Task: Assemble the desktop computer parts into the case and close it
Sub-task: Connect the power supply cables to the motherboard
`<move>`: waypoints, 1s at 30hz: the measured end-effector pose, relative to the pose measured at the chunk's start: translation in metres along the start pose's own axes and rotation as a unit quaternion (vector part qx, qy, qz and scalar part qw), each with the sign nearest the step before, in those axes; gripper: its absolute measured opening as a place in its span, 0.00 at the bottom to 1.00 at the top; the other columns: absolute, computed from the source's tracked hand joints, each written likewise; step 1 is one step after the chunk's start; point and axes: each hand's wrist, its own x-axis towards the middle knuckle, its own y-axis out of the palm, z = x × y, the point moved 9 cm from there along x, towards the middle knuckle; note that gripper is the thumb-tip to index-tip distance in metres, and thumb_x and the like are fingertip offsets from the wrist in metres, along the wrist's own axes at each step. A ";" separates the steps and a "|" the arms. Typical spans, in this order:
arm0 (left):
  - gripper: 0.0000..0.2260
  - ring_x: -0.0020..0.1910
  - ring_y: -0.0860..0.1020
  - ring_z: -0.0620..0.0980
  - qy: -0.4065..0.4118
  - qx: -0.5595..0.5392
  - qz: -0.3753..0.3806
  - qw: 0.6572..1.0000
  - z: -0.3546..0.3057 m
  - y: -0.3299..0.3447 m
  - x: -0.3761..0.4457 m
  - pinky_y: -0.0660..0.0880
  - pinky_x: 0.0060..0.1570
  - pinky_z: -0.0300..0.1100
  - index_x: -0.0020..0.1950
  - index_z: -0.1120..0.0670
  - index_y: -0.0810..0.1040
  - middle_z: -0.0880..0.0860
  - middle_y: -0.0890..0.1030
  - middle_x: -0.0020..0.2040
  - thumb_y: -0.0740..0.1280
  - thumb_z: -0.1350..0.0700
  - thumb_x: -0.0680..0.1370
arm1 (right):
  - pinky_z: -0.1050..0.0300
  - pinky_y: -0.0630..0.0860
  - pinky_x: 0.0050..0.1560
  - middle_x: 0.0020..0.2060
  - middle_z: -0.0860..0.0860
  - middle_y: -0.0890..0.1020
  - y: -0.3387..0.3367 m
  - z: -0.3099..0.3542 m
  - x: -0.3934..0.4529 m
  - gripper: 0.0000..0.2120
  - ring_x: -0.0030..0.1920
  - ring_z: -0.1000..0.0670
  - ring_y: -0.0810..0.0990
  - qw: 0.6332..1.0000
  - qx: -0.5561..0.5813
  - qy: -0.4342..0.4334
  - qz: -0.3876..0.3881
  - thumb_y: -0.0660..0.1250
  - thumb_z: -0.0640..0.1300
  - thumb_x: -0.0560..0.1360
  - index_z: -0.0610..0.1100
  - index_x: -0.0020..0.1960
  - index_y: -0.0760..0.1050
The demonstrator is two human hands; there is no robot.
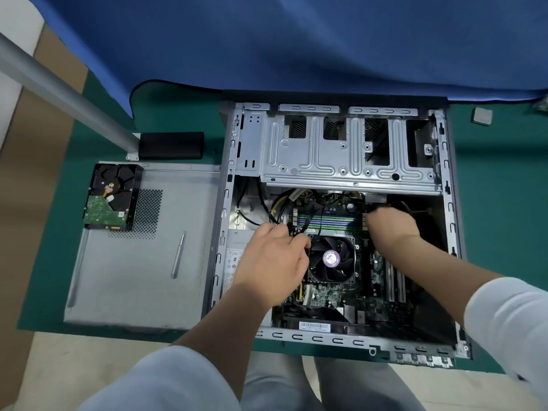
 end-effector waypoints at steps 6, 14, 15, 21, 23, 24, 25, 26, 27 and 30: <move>0.07 0.35 0.70 0.47 -0.002 -0.003 0.004 1.000 0.001 0.001 0.000 0.66 0.52 0.40 0.48 0.55 0.82 0.46 0.75 0.26 0.65 0.59 0.74 | 0.53 0.73 0.37 0.57 0.46 0.78 0.005 0.013 0.002 0.18 0.57 0.44 0.79 0.999 -0.045 -0.011 0.015 0.63 0.30 0.73 0.43 0.59 0.78; 0.08 0.35 0.71 0.48 0.003 0.007 0.002 1.000 0.001 0.002 -0.001 0.65 0.52 0.41 0.48 0.55 0.83 0.47 0.76 0.27 0.65 0.59 0.74 | 0.52 0.73 0.39 0.53 0.45 0.80 0.001 -0.003 -0.003 0.15 0.54 0.43 0.80 0.999 0.028 0.019 -0.010 0.62 0.30 0.72 0.41 0.56 0.78; 0.08 0.35 0.71 0.48 0.003 0.008 0.001 1.000 0.001 0.002 -0.001 0.65 0.52 0.41 0.48 0.55 0.83 0.46 0.76 0.27 0.65 0.59 0.74 | 0.52 0.74 0.39 0.53 0.45 0.80 0.002 -0.002 -0.005 0.16 0.54 0.43 0.80 1.000 0.024 0.015 -0.010 0.62 0.30 0.72 0.41 0.56 0.78; 0.10 0.35 0.70 0.48 0.001 0.006 -0.001 1.000 0.001 0.002 0.000 0.67 0.52 0.43 0.48 0.55 0.83 0.47 0.76 0.26 0.61 0.58 0.75 | 0.54 0.72 0.38 0.54 0.47 0.81 0.000 0.000 0.002 0.15 0.55 0.44 0.80 0.999 0.031 0.036 0.010 0.63 0.32 0.72 0.42 0.56 0.79; 0.12 0.35 0.70 0.48 0.001 0.009 0.001 1.000 0.001 0.002 0.000 0.67 0.53 0.43 0.48 0.55 0.82 0.47 0.76 0.27 0.59 0.57 0.76 | 0.55 0.71 0.40 0.53 0.47 0.81 0.001 -0.004 0.003 0.14 0.53 0.44 0.80 0.998 0.044 0.046 0.017 0.63 0.33 0.73 0.43 0.56 0.78; 0.12 0.35 0.70 0.48 0.000 0.010 0.001 1.000 0.001 0.002 0.000 0.67 0.53 0.43 0.48 0.55 0.82 0.47 0.76 0.27 0.59 0.57 0.76 | 0.55 0.71 0.40 0.52 0.47 0.81 0.002 -0.008 0.003 0.13 0.53 0.44 0.80 0.997 0.057 0.051 0.019 0.62 0.34 0.73 0.43 0.56 0.78; 0.13 0.35 0.71 0.48 0.000 0.010 0.001 1.000 0.001 0.002 0.000 0.66 0.53 0.43 0.48 0.55 0.82 0.47 0.76 0.27 0.58 0.56 0.76 | 0.55 0.71 0.41 0.51 0.47 0.81 0.002 -0.012 0.004 0.13 0.52 0.44 0.80 0.996 0.072 0.057 0.020 0.62 0.35 0.74 0.43 0.55 0.77; 0.13 0.35 0.71 0.48 -0.001 0.010 0.002 1.000 0.001 0.002 0.000 0.66 0.53 0.43 0.48 0.55 0.82 0.47 0.76 0.27 0.57 0.56 0.76 | 0.55 0.70 0.41 0.51 0.46 0.81 0.002 -0.015 0.004 0.12 0.52 0.43 0.79 0.994 0.086 0.062 0.020 0.61 0.35 0.74 0.43 0.55 0.78; 0.13 0.36 0.71 0.48 -0.001 0.010 0.002 1.000 0.001 0.002 0.000 0.67 0.53 0.43 0.48 0.55 0.82 0.47 0.76 0.27 0.57 0.56 0.76 | 0.56 0.70 0.41 0.50 0.46 0.81 0.002 -0.018 0.005 0.12 0.51 0.43 0.79 0.993 0.096 0.065 0.019 0.61 0.35 0.74 0.42 0.54 0.78; 0.10 0.36 0.71 0.48 -0.002 0.007 0.001 1.000 0.001 0.002 0.000 0.66 0.53 0.42 0.48 0.55 0.82 0.47 0.77 0.27 0.61 0.58 0.75 | 0.56 0.70 0.41 0.48 0.45 0.81 0.000 -0.020 0.005 0.11 0.49 0.43 0.79 0.991 0.117 0.070 0.018 0.61 0.35 0.73 0.42 0.52 0.78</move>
